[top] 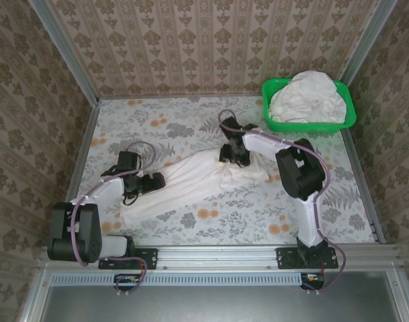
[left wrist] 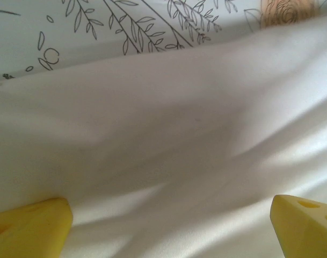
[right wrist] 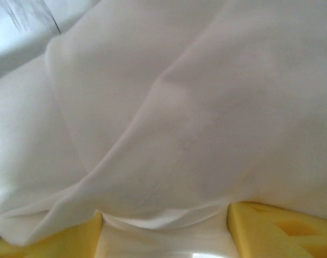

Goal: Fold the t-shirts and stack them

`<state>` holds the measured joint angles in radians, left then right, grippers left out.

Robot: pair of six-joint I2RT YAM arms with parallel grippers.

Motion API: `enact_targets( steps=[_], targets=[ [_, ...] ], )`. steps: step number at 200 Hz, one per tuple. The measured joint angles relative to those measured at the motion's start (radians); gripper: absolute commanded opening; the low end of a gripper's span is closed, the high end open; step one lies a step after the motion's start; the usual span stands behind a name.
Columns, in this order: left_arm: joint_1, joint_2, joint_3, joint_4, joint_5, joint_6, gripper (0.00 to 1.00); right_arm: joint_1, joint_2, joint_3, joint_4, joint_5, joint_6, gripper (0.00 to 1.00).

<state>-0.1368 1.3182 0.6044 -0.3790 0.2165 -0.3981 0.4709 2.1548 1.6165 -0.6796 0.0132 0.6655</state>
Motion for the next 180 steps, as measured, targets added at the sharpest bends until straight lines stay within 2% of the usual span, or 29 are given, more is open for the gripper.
enact_targets(
  steps=[20, 41, 64, 81, 92, 118, 142, 180],
  targets=[
    [0.0, -0.019, -0.006, -0.012, 0.016, -0.014, 1.0, -0.017, 0.154, 0.261, -0.048, -0.02, -0.014, 0.78],
    [0.0, -0.088, -0.031, -0.056, 0.035, -0.029, 1.0, -0.025, 0.302, 0.528, -0.101, -0.051, -0.044, 0.82],
    [-0.002, -0.211, -0.053, -0.106, 0.037, -0.051, 1.0, -0.038, 0.327, 0.585, -0.131, -0.071, -0.072, 0.83],
    [0.002, -0.301, -0.055, -0.119, 0.024, -0.055, 1.0, -0.048, 0.269, 0.491, -0.112, -0.071, -0.083, 0.83],
    [0.013, -0.337, -0.055, -0.119, 0.018, -0.055, 1.0, -0.055, 0.192, 0.361, -0.07, -0.069, -0.074, 0.82],
    [0.087, -0.315, -0.053, -0.119, 0.027, -0.042, 0.96, -0.077, -0.02, 0.043, 0.043, -0.066, 0.038, 0.79],
    [0.137, -0.17, -0.016, -0.127, 0.055, 0.002, 0.8, -0.113, -0.126, -0.123, 0.149, -0.066, 0.178, 0.78],
    [0.156, 0.03, 0.08, -0.16, 0.09, 0.069, 0.56, -0.142, -0.132, -0.201, 0.231, -0.065, 0.325, 0.75]
  ],
)
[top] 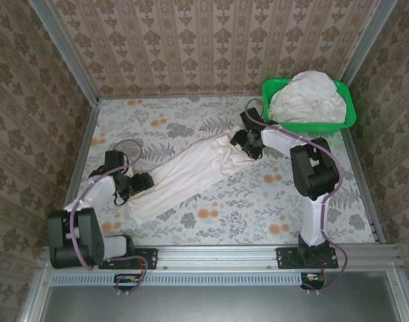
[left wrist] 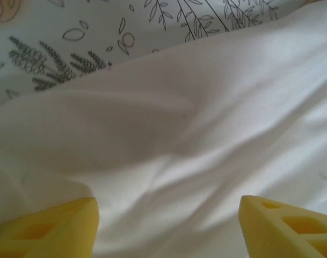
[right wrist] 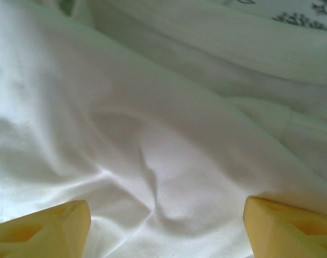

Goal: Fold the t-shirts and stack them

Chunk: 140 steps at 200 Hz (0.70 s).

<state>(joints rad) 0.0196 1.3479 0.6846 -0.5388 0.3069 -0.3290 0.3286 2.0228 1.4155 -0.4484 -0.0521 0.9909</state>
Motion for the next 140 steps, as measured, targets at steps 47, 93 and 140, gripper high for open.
enact_targets(
  steps=[47, 93, 140],
  targets=[
    [0.002, 0.005, 0.003, -0.079, 0.027, 0.008, 0.56, 0.001, 0.087, 0.113, 0.009, -0.008, 0.081, 0.73],
    [-0.133, -0.163, -0.044, -0.157, 0.069, -0.097, 0.6, 0.003, 0.288, 0.436, -0.063, -0.039, 0.118, 0.73],
    [-0.225, -0.26, -0.064, -0.167, 0.08, -0.206, 0.68, 0.004, 0.546, 0.887, -0.162, -0.101, 0.127, 0.74]
  ],
)
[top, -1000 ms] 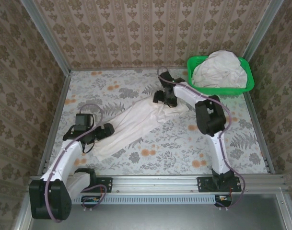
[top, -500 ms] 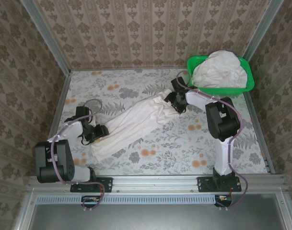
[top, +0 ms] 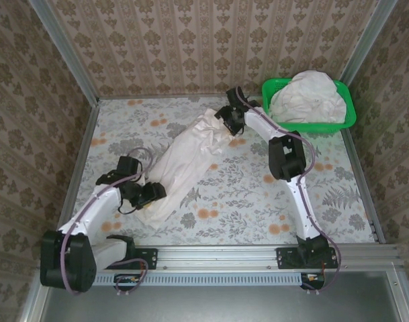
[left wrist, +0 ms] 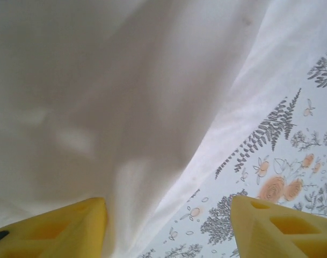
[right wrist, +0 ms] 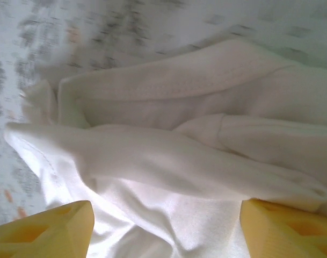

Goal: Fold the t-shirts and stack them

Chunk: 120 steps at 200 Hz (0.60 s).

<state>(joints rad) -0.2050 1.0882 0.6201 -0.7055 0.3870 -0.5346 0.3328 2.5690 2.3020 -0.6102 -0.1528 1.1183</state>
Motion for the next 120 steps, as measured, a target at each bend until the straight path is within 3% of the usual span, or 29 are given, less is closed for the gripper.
enact_targets(
  steps=[35, 56, 89, 120],
  targets=[
    [0.07, -0.038, 0.051, -0.021, -0.021, 0.014, 0.79, 0.011, 0.02, 0.083, -0.053, -0.013, -0.094, 0.75],
    [0.165, 0.021, 0.122, -0.024, -0.027, 0.062, 0.8, 0.027, -0.092, -0.069, -0.024, 0.009, -0.141, 0.74],
    [0.251, 0.175, 0.192, -0.023, -0.041, 0.152, 0.68, 0.043, -0.329, -0.401, 0.085, 0.027, -0.122, 0.7],
    [0.286, 0.312, 0.213, -0.022, -0.071, 0.22, 0.51, 0.046, -0.386, -0.531, 0.166, 0.017, -0.079, 0.52]
  ],
)
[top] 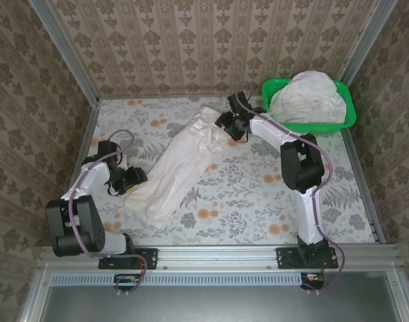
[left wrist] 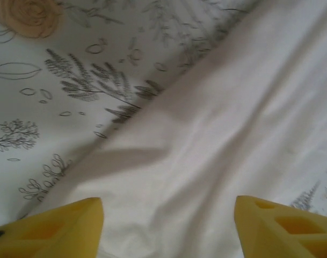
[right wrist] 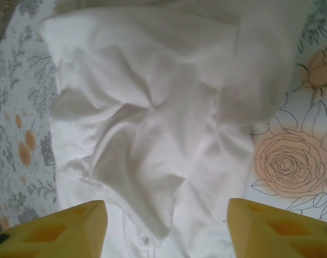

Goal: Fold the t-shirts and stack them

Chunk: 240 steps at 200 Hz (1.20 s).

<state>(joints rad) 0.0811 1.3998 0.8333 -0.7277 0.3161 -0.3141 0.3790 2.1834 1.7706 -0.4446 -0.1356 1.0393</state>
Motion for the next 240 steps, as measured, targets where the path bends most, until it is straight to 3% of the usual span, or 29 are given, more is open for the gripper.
enact_targets(
  steps=[27, 83, 156, 189, 240],
  targets=[
    [0.005, 0.051, 0.001, 0.002, -0.014, 0.031, 0.34, 0.005, 0.014, -0.025, 0.024, -0.016, 0.029, 0.4],
    [-0.037, 0.053, -0.089, 0.017, 0.016, 0.003, 0.31, 0.013, 0.16, 0.098, 0.032, -0.057, 0.063, 0.35],
    [-0.306, -0.043, -0.218, 0.04, 0.102, -0.125, 0.33, 0.008, 0.443, 0.568, -0.119, -0.084, 0.125, 0.43],
    [-0.444, -0.023, -0.218, 0.146, 0.164, -0.171, 0.38, 0.003, 0.561, 0.782, -0.173, -0.083, 0.121, 0.48],
    [-0.514, 0.032, -0.147, 0.266, 0.21, -0.203, 0.41, -0.022, 0.582, 0.829, -0.202, -0.098, 0.013, 0.56]
  ],
)
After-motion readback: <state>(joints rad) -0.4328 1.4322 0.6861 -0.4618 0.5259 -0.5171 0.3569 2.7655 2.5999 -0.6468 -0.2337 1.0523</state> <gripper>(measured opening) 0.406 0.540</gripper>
